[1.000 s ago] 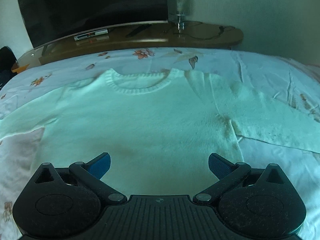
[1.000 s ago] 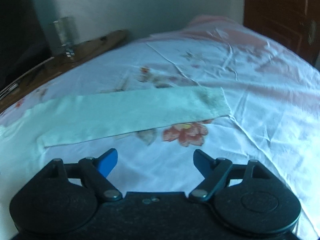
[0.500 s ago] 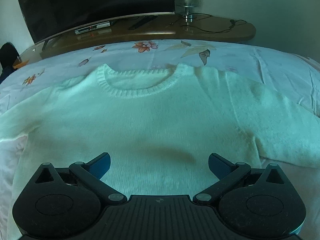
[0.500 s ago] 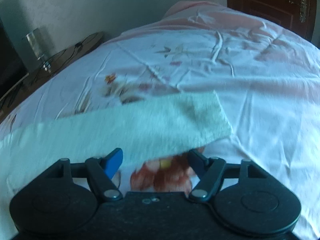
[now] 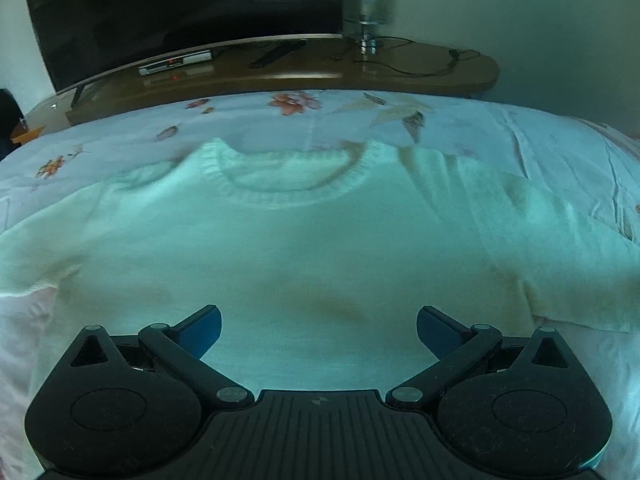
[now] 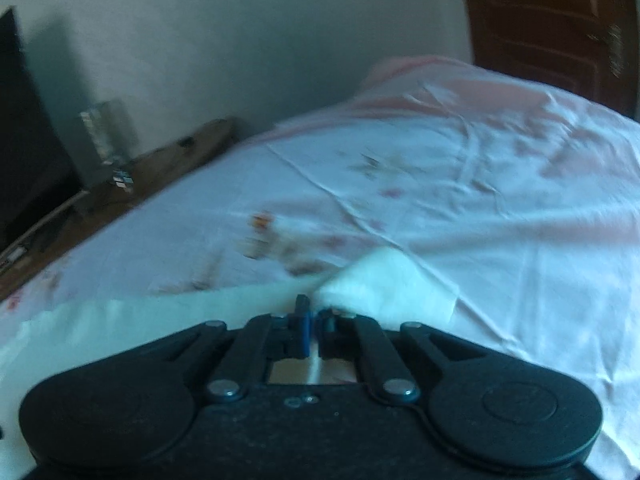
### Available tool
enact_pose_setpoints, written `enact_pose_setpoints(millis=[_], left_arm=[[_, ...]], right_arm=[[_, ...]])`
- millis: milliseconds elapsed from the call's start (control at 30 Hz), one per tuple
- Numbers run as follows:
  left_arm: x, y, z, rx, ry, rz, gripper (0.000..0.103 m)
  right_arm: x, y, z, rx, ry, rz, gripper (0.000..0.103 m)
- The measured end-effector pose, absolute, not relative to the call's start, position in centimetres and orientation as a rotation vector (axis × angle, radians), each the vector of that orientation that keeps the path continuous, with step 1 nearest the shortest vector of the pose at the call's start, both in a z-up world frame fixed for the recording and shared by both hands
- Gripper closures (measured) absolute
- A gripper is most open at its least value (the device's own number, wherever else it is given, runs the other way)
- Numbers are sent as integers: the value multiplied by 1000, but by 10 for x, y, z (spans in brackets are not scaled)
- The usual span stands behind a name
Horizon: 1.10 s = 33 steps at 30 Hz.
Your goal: Fold small clothes
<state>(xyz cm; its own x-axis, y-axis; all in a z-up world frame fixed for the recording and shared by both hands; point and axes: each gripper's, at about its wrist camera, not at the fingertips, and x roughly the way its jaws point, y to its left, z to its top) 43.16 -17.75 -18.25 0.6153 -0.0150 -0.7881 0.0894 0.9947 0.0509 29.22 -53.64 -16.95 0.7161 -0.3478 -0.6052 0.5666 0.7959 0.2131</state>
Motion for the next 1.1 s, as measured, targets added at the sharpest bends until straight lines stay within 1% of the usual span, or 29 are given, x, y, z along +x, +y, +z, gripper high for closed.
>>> enact_pose_setpoints(millis=[100,267,400,500,567,600,633,667,700,733,833,967,1100], left_arm=[[433,-152,-176,52,899,-61,0],[438,-97,-168,31,888,-34,0],[447,-47,-170,4,899,-9,0],[454,-17,-174,-29,916,-9,0],[457,-5,-177,-47,931,-33,0],[458,-3,-179,-53,938,-47,0],[460,-2,-180,-60,945,-63,0],[461,-2,-181,-67,950,-76,0],[462,-3,-182,-80,959,-99,0],[461,-6,-183,-94,969,-122,0],[459,-22,-185,-115,985,-198,0],[450,-57,-189,-89,984,-286,0],[445,-77,-195,-59,974,-302,0]], right_arm=[[309,-501,-152,350,546,-430,98],[352,-407,-130,277,531,-213,98],[386,-319,-134,248,566,-48,98],[406,-259,-153,247,630,60,98],[418,-235,-169,254,701,122,90],[422,-222,-177,255,745,140,73],[425,-212,-186,254,790,154,58],[425,-204,-191,247,815,160,53],[423,-198,-194,238,826,172,54],[420,-197,-193,235,825,185,52],[404,-201,-185,224,800,225,54],[384,-228,-174,223,772,142,52],[366,-255,-177,185,758,54,52]])
